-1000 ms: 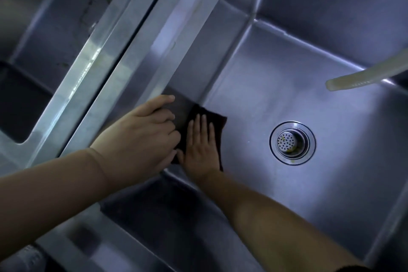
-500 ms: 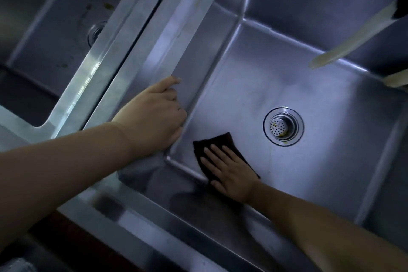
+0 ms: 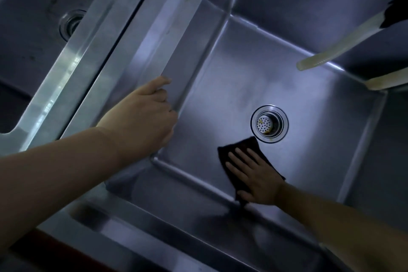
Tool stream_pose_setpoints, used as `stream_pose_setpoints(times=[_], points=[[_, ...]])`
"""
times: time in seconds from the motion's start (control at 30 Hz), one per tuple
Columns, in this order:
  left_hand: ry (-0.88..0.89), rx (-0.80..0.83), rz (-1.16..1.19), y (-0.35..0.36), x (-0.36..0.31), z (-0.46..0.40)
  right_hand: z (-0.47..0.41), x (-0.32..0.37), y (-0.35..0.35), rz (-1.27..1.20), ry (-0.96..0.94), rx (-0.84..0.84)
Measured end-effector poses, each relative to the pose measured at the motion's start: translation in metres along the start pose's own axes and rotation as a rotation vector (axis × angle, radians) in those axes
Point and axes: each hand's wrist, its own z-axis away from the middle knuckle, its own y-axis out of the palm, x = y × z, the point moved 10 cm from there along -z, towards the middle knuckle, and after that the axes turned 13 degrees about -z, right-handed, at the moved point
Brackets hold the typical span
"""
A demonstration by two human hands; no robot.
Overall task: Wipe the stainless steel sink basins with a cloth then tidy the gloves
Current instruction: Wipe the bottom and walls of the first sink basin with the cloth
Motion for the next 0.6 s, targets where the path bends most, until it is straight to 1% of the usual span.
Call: stream_pose_setpoints(times=[0.07,0.13,0.27,0.33,0.4,0.47,0.5,0.53,0.57,0.6], points=[[0.003,0.002,-0.001,0.001,0.0,0.0,-0.04,-0.014,-0.017,-0.011,0.053,-0.038],[0.007,0.015,-0.014,0.004,-0.001,-0.001,-0.072,-0.035,-0.036,-0.045,0.15,-0.082],[0.004,0.06,-0.029,0.009,-0.002,-0.001,-0.1,-0.083,-0.067,-0.067,0.362,-0.185],[0.002,0.073,-0.036,0.008,-0.002,-0.001,-0.097,-0.109,-0.079,-0.083,0.515,-0.263],[0.005,0.085,-0.03,0.006,-0.002,-0.002,-0.09,-0.135,-0.087,-0.121,0.707,-0.352],[0.013,0.093,-0.028,0.003,-0.002,-0.004,-0.083,-0.147,-0.09,-0.176,0.874,-0.402],[0.014,0.09,-0.031,0.002,-0.003,-0.004,-0.082,-0.145,-0.089,-0.194,0.921,-0.408],[0.014,0.083,-0.035,0.001,-0.003,-0.004,-0.083,-0.139,-0.088,-0.2,0.928,-0.405],[0.014,0.077,-0.041,0.0,-0.003,-0.003,-0.084,-0.128,-0.086,-0.191,0.889,-0.394],[0.013,0.073,-0.048,0.0,-0.003,-0.003,-0.084,-0.113,-0.081,-0.174,0.806,-0.372]])
